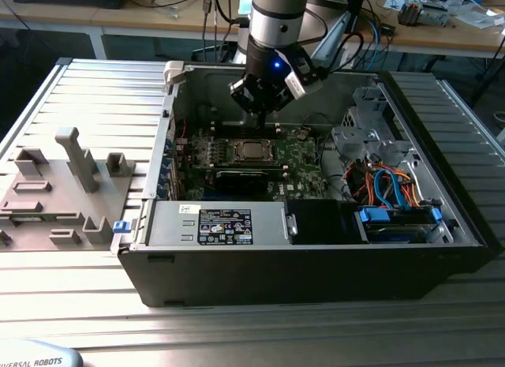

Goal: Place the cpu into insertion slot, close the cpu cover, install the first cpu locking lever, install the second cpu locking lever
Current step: 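Install the second cpu locking lever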

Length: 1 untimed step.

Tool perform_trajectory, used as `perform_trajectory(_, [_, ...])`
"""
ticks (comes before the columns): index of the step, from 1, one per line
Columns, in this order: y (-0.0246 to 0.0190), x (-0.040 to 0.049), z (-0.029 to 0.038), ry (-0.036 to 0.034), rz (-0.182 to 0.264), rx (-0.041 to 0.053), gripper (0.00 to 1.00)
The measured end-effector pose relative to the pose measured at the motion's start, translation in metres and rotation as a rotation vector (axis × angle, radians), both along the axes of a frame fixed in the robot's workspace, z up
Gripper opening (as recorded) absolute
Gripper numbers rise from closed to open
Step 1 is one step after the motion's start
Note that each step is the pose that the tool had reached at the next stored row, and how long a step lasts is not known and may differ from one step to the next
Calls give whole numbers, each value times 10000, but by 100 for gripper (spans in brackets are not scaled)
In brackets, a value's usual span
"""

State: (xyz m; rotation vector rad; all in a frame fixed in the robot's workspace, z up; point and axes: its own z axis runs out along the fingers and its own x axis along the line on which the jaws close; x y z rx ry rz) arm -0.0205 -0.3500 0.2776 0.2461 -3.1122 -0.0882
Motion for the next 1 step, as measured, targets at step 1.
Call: perform_trajectory(1, [-2, 0, 0, -1, -1, 0, 11])
